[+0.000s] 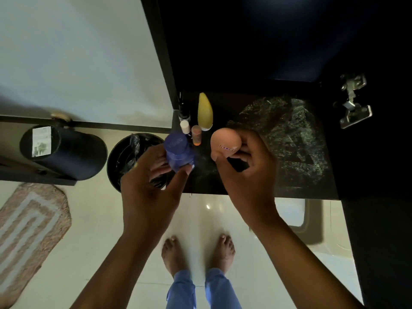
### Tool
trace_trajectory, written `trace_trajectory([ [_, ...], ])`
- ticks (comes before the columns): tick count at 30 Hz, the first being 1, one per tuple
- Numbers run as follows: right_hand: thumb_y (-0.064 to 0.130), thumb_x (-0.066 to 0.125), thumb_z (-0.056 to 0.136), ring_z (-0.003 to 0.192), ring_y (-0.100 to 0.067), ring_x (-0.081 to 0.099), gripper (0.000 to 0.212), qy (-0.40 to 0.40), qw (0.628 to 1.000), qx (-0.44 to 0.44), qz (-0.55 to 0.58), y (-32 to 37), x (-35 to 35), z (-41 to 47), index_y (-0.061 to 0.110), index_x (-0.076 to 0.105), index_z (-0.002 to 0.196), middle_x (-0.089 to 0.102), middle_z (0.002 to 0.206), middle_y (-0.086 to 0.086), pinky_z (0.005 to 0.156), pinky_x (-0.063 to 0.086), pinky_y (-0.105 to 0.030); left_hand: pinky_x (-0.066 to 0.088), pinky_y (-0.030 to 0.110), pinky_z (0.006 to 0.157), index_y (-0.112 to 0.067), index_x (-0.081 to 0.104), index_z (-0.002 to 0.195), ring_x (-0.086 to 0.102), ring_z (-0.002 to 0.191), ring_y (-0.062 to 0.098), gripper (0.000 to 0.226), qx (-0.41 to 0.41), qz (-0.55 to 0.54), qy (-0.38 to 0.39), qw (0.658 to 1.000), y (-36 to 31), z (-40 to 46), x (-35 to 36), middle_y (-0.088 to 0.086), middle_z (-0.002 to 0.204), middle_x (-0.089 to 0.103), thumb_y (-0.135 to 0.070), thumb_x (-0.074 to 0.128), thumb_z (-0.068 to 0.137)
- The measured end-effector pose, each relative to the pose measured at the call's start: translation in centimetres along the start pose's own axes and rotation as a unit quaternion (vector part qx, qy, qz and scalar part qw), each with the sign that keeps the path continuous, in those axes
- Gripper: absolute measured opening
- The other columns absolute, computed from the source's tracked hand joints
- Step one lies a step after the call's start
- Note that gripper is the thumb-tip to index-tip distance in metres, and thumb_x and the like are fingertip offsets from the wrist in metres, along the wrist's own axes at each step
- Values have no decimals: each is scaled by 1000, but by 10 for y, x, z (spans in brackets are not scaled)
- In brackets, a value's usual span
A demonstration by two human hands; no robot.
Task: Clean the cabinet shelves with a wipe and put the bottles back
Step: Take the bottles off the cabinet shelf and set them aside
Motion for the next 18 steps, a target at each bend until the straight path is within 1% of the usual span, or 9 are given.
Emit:
trace_trajectory([
  [3,13,83,80,102,-16,69,36,6,1000,-3,-4,-2,13,-13,14,68,113,68,114,-5,79,62,-33,58,24,92,-24,67,120,73,104,8,42,-4,-4,-13,1000,9,5,-4,-17,109,75,-9,82,84],
  [7,14,83,80,100,-15,69,34,8,1000,-8,-12,-6,25,-22,14,69,111,67,113,-4,77,62,-33,58,25,94,-18,68,122,72,106,7,40,-8,1,1,1000,20,8,-3,-15,111,74,-9,81,85],
  [11,13,84,78,99,-9,67,35,13,1000,-14,-24,-6,31,-21,17,68,109,66,112,0,78,60,-31,56,22,95,-18,67,123,71,108,6,40,3,2,14,1000,22,13,0,-13,114,74,-9,79,86],
  [14,12,84,77,98,-10,67,36,7,999,-14,-29,-7,34,-20,18,68,109,65,111,1,77,60,-32,56,23,97,-21,65,125,70,110,4,44,7,7,16,1000,23,17,0,-14,116,73,-8,79,86],
  [18,12,83,79,100,-13,67,34,6,999,-14,-31,-7,36,-21,15,69,109,65,112,1,78,60,-32,55,22,99,-28,62,123,69,112,2,47,11,-2,19,1000,23,15,1,-19,117,71,-5,78,86],
])
Point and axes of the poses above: each hand's wrist, its own z-axis towards the middle knuckle, its own x-axis out of the palm, y = z × x, the point moved 4 cm from there along z, towards the middle knuckle
